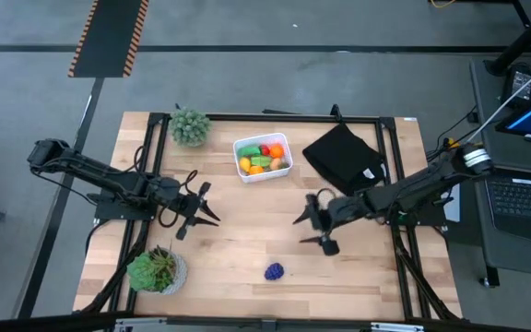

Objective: Pick and placing Produce into tupperware
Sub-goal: Put the grapes into the white bin

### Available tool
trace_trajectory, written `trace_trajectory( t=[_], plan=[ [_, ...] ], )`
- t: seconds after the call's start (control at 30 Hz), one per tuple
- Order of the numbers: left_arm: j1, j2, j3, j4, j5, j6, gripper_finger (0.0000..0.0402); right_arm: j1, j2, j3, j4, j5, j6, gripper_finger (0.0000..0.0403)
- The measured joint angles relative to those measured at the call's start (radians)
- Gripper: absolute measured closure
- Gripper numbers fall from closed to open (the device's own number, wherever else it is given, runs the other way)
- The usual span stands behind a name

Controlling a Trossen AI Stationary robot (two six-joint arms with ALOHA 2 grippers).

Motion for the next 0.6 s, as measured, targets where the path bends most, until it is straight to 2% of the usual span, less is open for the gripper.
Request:
trace_trajectory(
  t=[0.2, 0.4, 0.6],
  plan=[
    [0.000, 0.000, 0.000, 0.000, 0.000, -0.005, 0.0356, 0.085, 0.199, 0.221, -0.160, 0.055, 0.007, 0.0121],
    [0.000, 0.000, 0.000, -0.027, 0.000, -0.051, 0.0367, 0.137, 0.368, 0.467, -0.360, 0.059, 0.084, 0.0121],
    [0.000, 0.000, 0.000, -0.034, 0.000, -0.050, 0.0377, 0.156, 0.479, 0.646, -0.498, 0.059, 0.132, 0.0121]
  ],
)
